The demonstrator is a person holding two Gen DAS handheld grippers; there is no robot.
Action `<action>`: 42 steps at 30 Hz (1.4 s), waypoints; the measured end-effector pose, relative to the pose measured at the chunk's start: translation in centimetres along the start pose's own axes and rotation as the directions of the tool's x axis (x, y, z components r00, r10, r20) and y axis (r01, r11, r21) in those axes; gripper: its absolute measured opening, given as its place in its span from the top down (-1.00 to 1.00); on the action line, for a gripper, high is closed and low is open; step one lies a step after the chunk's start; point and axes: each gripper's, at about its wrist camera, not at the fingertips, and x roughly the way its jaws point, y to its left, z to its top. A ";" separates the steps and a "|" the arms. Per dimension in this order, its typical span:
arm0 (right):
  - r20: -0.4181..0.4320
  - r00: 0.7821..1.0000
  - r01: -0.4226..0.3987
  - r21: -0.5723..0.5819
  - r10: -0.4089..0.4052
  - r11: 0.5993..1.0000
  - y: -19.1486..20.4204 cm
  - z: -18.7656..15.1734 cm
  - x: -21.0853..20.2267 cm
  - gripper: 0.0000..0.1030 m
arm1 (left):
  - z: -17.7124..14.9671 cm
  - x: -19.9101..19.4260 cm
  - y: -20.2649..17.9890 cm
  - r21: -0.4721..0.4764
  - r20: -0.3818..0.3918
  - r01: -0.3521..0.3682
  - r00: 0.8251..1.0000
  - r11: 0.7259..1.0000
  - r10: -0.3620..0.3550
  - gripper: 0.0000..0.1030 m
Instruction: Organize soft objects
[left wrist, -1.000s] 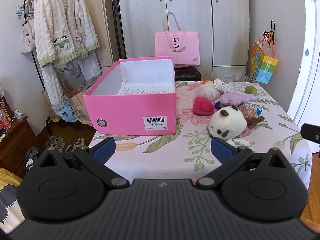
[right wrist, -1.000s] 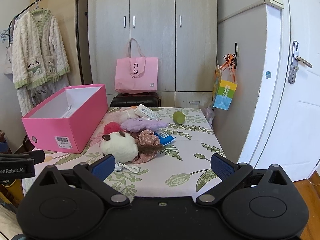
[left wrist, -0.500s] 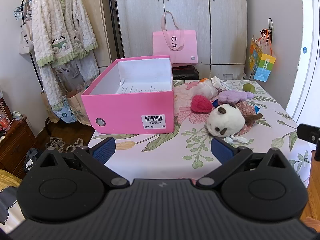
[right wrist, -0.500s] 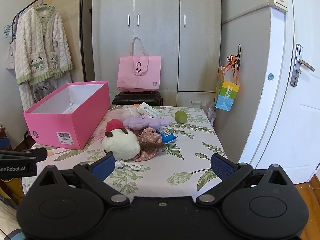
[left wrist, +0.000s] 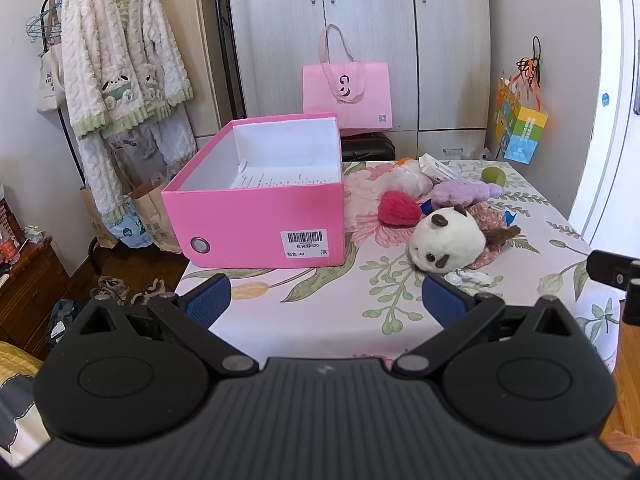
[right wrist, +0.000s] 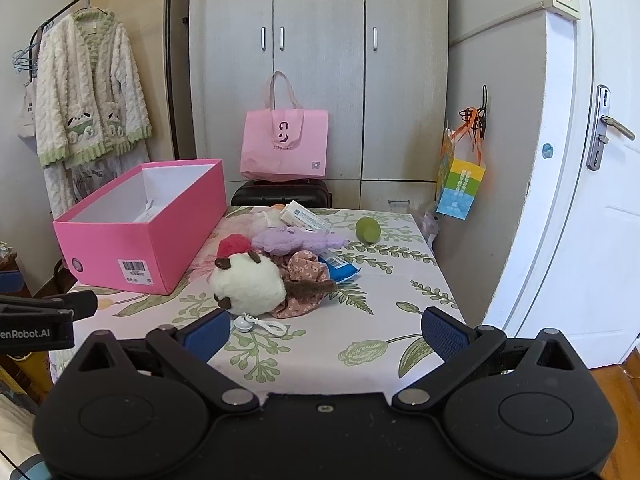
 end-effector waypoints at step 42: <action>0.028 0.924 -0.353 -0.319 0.381 0.880 3.9 -2.4 14.3 -0.67 | 1.7 14.8 -4.1 -0.014 -0.019 0.411 0.911 0.912 -0.411 -0.83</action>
